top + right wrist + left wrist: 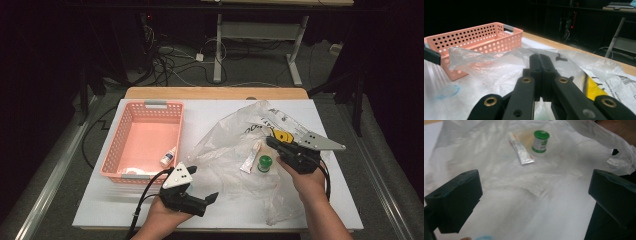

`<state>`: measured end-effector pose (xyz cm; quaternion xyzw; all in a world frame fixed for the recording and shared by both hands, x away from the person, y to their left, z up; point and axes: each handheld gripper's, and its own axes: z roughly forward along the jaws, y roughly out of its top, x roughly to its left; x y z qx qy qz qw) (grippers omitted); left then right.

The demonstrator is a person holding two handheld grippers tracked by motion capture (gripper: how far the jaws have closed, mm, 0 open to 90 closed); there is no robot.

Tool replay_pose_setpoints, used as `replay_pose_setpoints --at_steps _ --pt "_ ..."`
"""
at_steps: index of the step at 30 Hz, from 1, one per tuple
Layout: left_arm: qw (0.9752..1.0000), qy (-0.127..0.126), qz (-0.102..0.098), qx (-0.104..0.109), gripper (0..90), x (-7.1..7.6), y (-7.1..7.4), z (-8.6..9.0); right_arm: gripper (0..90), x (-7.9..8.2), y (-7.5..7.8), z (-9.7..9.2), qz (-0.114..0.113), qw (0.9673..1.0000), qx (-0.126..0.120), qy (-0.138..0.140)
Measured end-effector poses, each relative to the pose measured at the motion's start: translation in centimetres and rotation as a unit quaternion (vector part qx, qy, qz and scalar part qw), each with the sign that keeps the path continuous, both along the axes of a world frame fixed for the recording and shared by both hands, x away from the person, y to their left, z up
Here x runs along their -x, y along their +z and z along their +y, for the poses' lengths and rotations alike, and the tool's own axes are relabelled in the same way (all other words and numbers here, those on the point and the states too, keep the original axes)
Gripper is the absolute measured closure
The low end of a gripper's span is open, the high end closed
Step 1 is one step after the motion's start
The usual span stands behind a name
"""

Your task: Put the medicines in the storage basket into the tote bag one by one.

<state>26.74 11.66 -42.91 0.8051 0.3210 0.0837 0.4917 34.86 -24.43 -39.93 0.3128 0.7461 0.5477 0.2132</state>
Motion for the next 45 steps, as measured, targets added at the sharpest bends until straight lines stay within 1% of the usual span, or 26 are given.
replay_pose_setpoints --at_steps 5,7,10,14,16,20,22,28,32,34,36,37,40,42,45 --pt "0.9997 0.023 -0.006 -0.009 0.0 -0.1 0.2 1.7 90.0 0.0 0.0 -0.1 0.001 1.0000 -0.001 -0.003" --pt "0.9995 0.031 -0.005 -0.005 0.0 -0.2 0.2 2.4 90.0 0.0 0.0 -0.2 0.000 1.0000 0.000 -0.003" --pt "0.9988 0.048 -0.005 -0.003 0.0 -0.4 0.3 3.3 90.0 0.0 -0.1 -0.3 0.000 1.0000 -0.001 -0.003" --pt "0.9975 0.069 -0.010 -0.009 0.0 -0.8 0.4 4.4 90.0 0.0 0.0 -0.3 0.000 1.0000 0.000 -0.002" --pt "0.9965 0.081 -0.012 -0.015 0.0 -1.1 0.2 5.0 90.0 0.0 0.0 -0.3 0.000 1.0000 0.000 -0.002" --pt "0.9946 0.102 -0.006 -0.017 0.0 -1.8 -0.2 6.2 90.0 0.0 0.0 -0.3 -0.001 1.0000 0.000 -0.002" --pt "0.9936 0.111 -0.004 -0.021 0.0 -2.1 -0.4 6.7 90.0 0.0 0.0 -0.3 0.000 1.0000 -0.001 -0.002" --pt "0.9906 0.135 0.001 -0.024 0.0 -2.7 -0.6 8.1 90.0 0.0 -0.1 -0.3 0.001 1.0000 -0.001 -0.003" --pt "0.9874 0.155 0.000 -0.032 0.0 -3.0 -0.7 8.9 90.0 0.0 0.0 -0.3 0.000 1.0000 0.000 -0.002" --pt "0.9862 0.163 0.003 -0.030 0.0 -3.1 -0.7 9.3 90.0 0.1 0.0 -0.3 -0.001 1.0000 0.000 -0.001" --pt "0.9858 0.166 0.006 -0.027 0.0 -3.2 -0.6 9.7 90.0 0.0 0.0 -0.3 0.000 1.0000 0.000 -0.001" --pt "0.9860 0.165 0.008 -0.024 0.0 -3.2 -0.5 9.8 90.0 0.0 0.0 -0.3 0.000 1.0000 -0.001 -0.002" --pt "0.9865 0.162 0.006 -0.023 1.9 -3.4 -0.1 9.8 90.0 0.0 -0.1 -0.2 0.000 1.0000 -0.001 -0.002" --pt "0.9865 0.160 0.010 -0.032 4.9 -4.0 0.3 9.6 90.0 0.0 0.0 -0.2 0.000 1.0000 0.000 -0.002" --pt "0.9863 0.155 0.022 -0.051 7.6 -5.2 0.7 9.4 90.0 0.0 -0.1 -0.2 0.000 1.0000 0.001 -0.003"
